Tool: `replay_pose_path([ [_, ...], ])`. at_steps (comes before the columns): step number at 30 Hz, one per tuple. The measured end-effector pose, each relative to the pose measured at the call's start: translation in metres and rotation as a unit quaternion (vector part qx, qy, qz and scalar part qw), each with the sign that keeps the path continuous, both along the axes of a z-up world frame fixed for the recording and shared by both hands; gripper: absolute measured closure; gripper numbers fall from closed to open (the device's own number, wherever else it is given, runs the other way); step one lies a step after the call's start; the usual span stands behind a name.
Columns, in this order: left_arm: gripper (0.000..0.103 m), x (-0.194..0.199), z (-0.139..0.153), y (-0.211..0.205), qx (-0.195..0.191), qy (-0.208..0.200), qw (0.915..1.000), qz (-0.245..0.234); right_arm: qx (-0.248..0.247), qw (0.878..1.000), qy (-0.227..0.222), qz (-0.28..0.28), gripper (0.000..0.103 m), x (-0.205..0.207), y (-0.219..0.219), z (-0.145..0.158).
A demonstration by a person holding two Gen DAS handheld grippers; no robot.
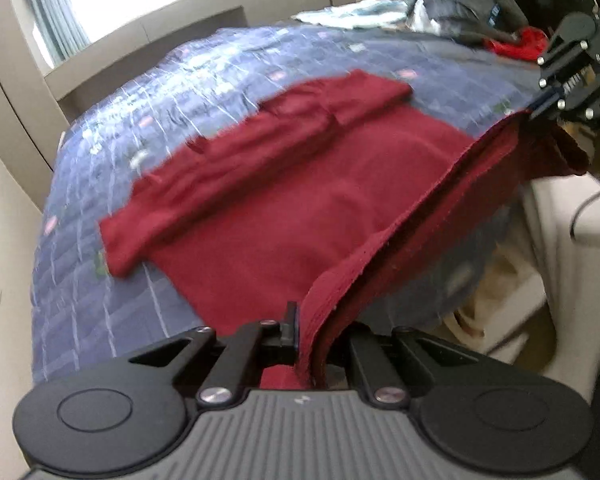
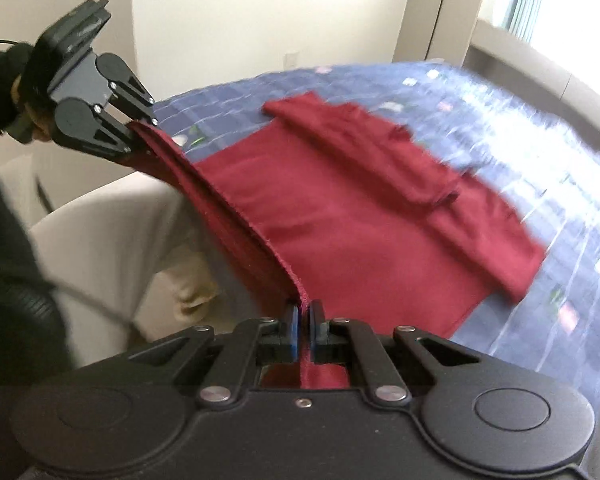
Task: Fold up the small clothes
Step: 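Lift the hem with both grippers and carry it over toward the collar, then lay the hem down on the collar and open both grippers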
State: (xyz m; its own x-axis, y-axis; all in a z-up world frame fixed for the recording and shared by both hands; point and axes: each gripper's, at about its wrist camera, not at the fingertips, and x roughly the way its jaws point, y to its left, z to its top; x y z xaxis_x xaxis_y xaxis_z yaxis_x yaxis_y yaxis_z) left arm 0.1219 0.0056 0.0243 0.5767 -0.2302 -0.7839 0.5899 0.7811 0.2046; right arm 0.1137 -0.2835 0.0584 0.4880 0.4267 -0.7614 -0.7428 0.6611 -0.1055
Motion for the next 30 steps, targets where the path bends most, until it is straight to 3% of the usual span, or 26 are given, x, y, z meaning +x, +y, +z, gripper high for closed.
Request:
replay_pose_path([
  [6,0.093,0.094,0.035,-0.005,0.0,-0.006,0.9993,0.036,-0.015,0.998,-0.067,-0.015,0.097,0.072,0.001,0.015],
  [10,0.088,0.164,0.037,-0.012,0.017,-0.009,0.9979,0.061,-0.015,0.995,-0.087,-0.043,0.097,0.138,-0.001,0.015],
  [15,0.086,0.258,0.015,-0.013,0.014,0.024,0.9951,0.095,-0.012,0.995,-0.073,-0.064,0.097,0.226,0.001,0.0],
  [21,0.085,0.331,-0.017,-0.004,0.012,0.064,0.992,0.108,-0.026,0.996,-0.045,-0.07,0.097,0.309,0.009,-0.03],
  [28,0.061,0.379,-0.053,0.019,-0.011,0.109,0.983,0.147,-0.027,0.997,-0.016,-0.076,0.095,0.367,0.013,-0.069],
  [30,0.06,0.387,-0.058,0.031,-0.022,0.113,0.9786,0.171,-0.024,0.997,-0.01,-0.078,0.094,0.375,0.015,-0.077],
])
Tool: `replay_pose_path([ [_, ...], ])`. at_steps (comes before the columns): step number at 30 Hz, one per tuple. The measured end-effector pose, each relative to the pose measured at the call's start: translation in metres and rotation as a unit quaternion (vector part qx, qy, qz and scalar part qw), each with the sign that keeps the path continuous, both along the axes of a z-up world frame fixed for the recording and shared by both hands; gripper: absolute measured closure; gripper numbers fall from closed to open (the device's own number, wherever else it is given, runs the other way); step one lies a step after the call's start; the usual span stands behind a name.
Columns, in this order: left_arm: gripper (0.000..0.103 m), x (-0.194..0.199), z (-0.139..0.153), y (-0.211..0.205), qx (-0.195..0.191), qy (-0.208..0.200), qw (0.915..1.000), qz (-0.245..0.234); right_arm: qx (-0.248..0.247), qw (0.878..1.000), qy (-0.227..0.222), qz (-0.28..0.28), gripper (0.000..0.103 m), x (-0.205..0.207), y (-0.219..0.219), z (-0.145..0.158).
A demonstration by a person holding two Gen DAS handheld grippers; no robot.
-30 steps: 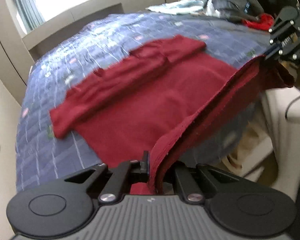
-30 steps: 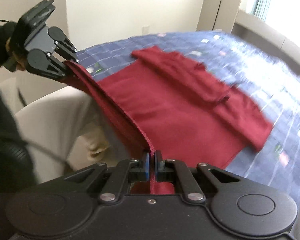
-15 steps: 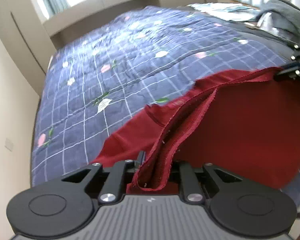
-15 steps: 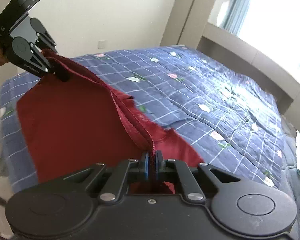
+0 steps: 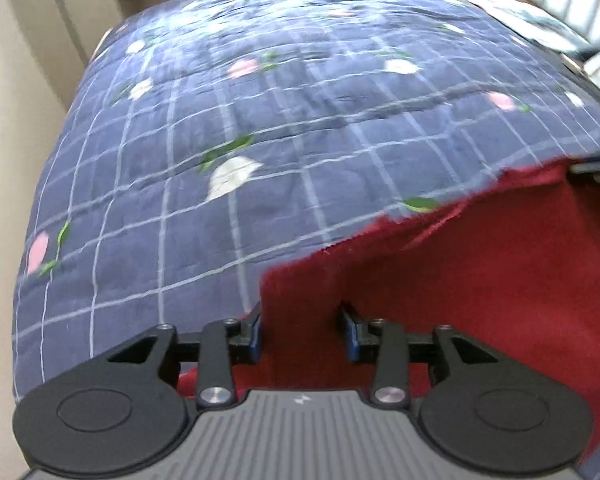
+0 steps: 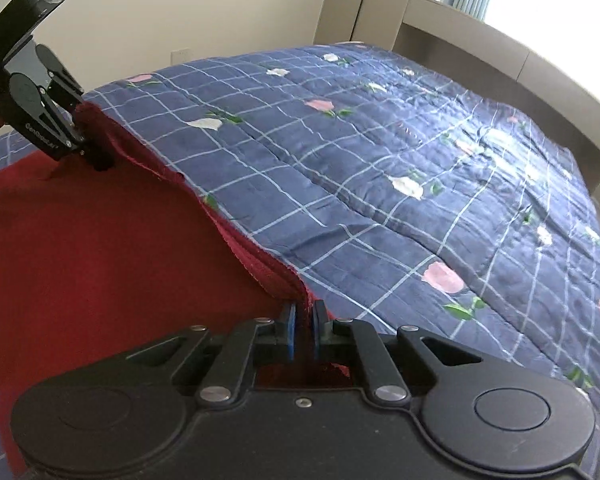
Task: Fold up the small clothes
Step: 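Lay the hem down on the collar and open both grippers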
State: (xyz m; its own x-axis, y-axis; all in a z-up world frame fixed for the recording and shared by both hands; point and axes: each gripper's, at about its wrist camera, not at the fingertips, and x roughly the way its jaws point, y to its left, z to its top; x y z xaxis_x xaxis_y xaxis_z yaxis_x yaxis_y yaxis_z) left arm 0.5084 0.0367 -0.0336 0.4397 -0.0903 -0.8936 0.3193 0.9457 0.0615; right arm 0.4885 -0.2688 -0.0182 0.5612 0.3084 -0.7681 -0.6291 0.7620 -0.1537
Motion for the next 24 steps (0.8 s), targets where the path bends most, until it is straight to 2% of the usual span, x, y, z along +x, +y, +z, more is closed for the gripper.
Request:
replay_pose_path([
  [2,0.055,0.004,-0.001,0.013,-0.006,-0.003,0.9998,0.02,0.002,1.0,0.003,-0.001,0.089,0.005,0.002,-0.007],
  [3,0.049,0.005,0.0,0.021,-0.009,-0.005,0.9994,0.033,0.0,1.0,0.001,-0.003,0.079,0.007,0.003,-0.011],
  [4,0.04,0.006,0.001,0.027,-0.013,-0.008,0.9988,0.047,-0.003,1.0,-0.005,-0.008,0.074,0.008,0.003,-0.014],
  [5,0.036,0.005,0.003,0.033,-0.019,-0.012,0.9977,0.064,-0.007,1.0,-0.014,-0.017,0.062,0.008,0.003,-0.016],
  [6,0.027,0.004,0.007,0.039,-0.025,-0.022,0.9959,0.084,-0.006,0.999,-0.021,-0.027,0.043,0.009,0.001,-0.017],
  [7,0.017,0.001,0.01,0.044,-0.028,-0.035,0.9938,0.102,-0.001,0.999,-0.026,-0.039,0.032,0.01,-0.003,-0.018],
  [8,0.013,-0.004,0.013,0.047,-0.032,-0.049,0.9913,0.118,0.007,0.998,-0.034,-0.054,0.017,0.009,-0.007,-0.017],
  [9,0.007,-0.01,0.016,0.049,-0.038,-0.064,0.9885,0.132,0.016,0.996,-0.047,-0.073,0.013,0.007,-0.012,-0.015],
  [12,0.004,-0.033,0.019,0.042,-0.053,-0.092,0.9837,0.145,0.041,0.988,-0.086,-0.124,0.001,-0.011,-0.029,-0.007],
  [16,0.002,-0.066,0.012,0.018,-0.045,-0.147,0.9771,0.148,0.052,0.977,-0.113,-0.173,0.001,-0.048,-0.049,-0.006],
  [20,0.001,-0.093,0.001,-0.017,-0.023,-0.204,0.969,0.138,0.057,0.975,-0.094,-0.195,0.002,-0.076,-0.062,-0.019],
  [24,0.001,-0.096,-0.017,-0.043,0.024,-0.237,0.9609,0.14,0.048,0.974,-0.082,-0.203,0.003,-0.076,-0.061,-0.032],
])
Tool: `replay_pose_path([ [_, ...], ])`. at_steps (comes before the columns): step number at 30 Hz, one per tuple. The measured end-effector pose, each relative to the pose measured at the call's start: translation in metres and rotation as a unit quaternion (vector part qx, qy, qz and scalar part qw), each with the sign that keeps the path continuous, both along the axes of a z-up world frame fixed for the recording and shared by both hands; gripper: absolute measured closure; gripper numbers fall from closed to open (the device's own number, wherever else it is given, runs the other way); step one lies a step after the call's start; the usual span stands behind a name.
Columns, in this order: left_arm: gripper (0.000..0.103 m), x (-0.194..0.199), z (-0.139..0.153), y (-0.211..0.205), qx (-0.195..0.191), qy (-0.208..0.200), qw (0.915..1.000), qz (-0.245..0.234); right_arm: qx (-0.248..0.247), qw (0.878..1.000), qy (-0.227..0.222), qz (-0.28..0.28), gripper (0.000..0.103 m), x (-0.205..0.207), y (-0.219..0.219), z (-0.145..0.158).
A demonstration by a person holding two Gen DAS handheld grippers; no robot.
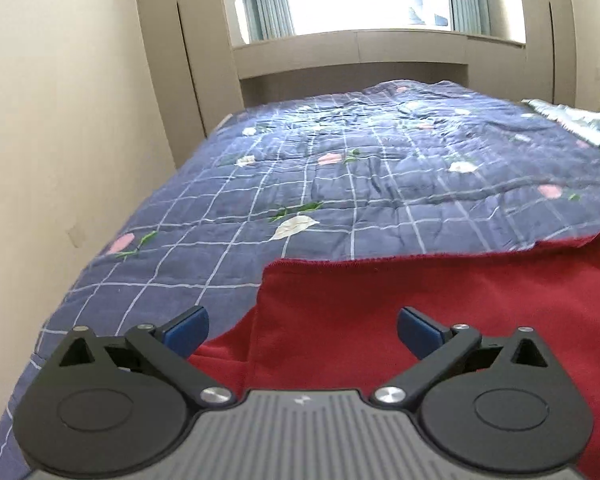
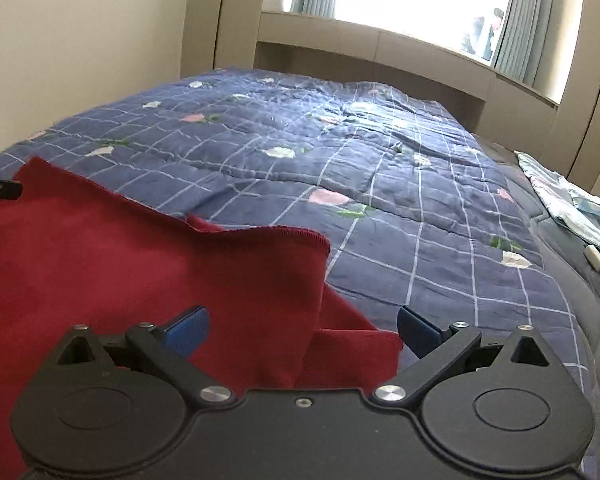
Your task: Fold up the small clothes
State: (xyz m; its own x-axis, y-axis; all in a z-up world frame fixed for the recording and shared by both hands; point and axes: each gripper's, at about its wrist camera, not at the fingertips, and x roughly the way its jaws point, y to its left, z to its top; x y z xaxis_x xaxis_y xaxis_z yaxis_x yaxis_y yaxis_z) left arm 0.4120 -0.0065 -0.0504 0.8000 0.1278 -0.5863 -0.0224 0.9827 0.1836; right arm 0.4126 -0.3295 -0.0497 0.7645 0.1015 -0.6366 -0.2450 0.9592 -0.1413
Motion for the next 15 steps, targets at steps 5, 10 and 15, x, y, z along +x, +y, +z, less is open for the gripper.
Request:
replay_pose_path([
  [5,0.0,0.012,-0.032,-0.001,0.009,0.03,0.9987,0.04,-0.017,0.999,-0.033,-0.002,0.002,0.029,0.012,-0.011],
  [10,0.0,0.012,-0.033,0.021,-0.074,0.039,0.9954,0.047,-0.037,0.997,-0.039,-0.047,0.001,0.064,0.005,-0.03],
  [15,0.0,0.01,-0.036,0.024,-0.069,0.035,0.9959,0.046,0.015,0.997,-0.029,-0.064,0.001,0.068,-0.01,-0.042],
])
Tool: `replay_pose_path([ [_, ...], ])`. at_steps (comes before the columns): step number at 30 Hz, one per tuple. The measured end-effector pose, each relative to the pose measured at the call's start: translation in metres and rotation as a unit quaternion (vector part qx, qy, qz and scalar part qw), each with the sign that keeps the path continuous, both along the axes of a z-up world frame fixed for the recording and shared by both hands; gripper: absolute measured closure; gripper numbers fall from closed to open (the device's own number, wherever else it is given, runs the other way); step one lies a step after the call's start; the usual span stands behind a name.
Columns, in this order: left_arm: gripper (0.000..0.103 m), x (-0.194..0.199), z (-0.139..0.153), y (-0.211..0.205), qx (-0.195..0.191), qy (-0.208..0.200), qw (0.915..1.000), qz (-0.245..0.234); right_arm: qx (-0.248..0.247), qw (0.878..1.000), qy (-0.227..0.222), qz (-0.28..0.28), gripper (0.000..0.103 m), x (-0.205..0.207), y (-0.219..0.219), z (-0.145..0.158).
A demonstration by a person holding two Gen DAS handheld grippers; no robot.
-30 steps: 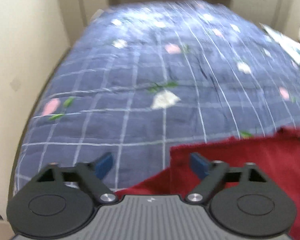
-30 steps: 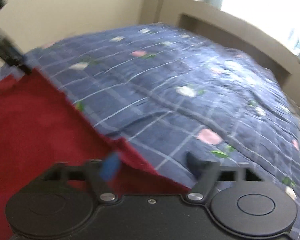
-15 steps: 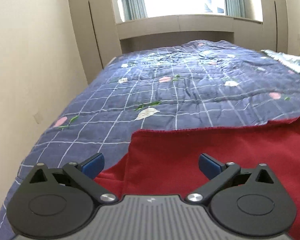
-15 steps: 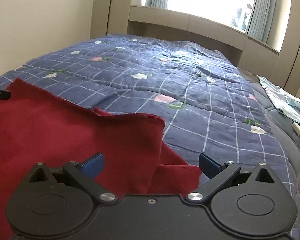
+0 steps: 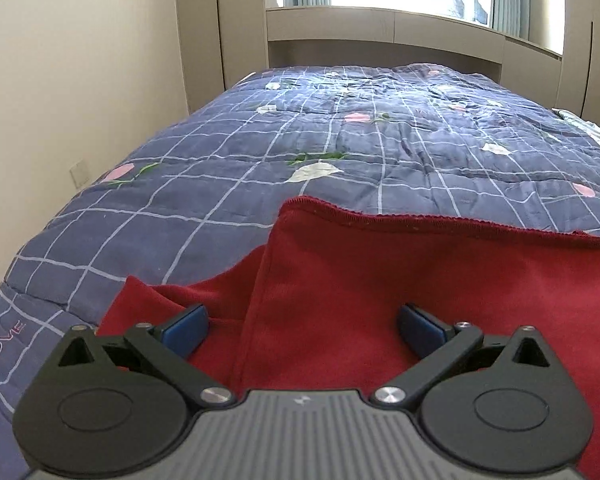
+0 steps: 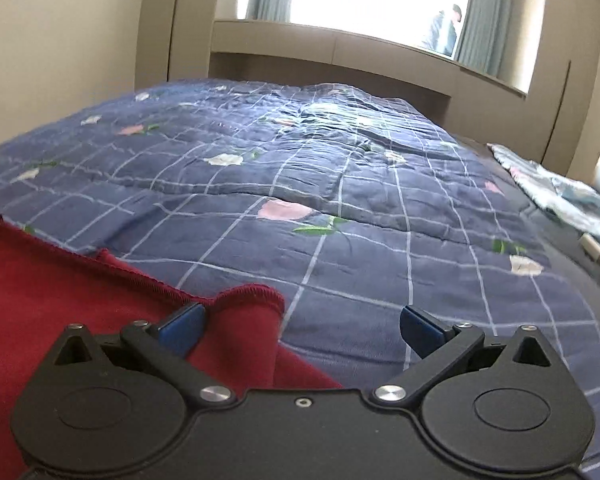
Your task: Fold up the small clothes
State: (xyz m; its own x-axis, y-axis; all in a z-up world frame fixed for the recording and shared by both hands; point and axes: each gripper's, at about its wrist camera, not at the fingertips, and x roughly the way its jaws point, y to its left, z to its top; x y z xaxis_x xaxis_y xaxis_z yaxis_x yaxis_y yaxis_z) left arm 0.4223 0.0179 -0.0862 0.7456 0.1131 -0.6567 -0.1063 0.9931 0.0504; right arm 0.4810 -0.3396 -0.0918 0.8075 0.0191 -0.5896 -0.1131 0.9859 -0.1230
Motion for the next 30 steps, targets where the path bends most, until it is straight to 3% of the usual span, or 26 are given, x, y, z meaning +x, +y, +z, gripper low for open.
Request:
replay_pose_path([
  [5,0.0,0.001,-0.001,0.001,-0.003,-0.001,1.0,0.001,0.011,1.0,0.018,0.002,0.001,0.003,-0.003,0.009],
  [10,0.0,0.001,-0.002,0.0,-0.004,-0.003,1.0,0.001,-0.081,0.996,-0.025,-0.016,0.001,-0.023,0.028,0.042],
  [13,0.0,0.001,-0.002,0.0,-0.004,-0.004,1.0,0.002,-0.083,0.996,-0.027,0.028,0.001,-0.038,0.058,0.049],
  [18,0.0,0.001,-0.002,0.0,-0.004,-0.004,1.0,0.001,-0.073,0.99,-0.011,0.12,0.001,-0.038,0.116,0.033],
  [25,0.0,0.001,-0.001,0.001,-0.007,-0.005,1.0,0.001,-0.118,0.984,0.008,0.136,0.001,-0.012,0.159,0.001],
  [30,0.0,0.001,-0.002,0.0,-0.006,-0.005,1.0,0.002,-0.125,0.983,0.011,0.132,0.001,-0.019,0.158,0.003],
])
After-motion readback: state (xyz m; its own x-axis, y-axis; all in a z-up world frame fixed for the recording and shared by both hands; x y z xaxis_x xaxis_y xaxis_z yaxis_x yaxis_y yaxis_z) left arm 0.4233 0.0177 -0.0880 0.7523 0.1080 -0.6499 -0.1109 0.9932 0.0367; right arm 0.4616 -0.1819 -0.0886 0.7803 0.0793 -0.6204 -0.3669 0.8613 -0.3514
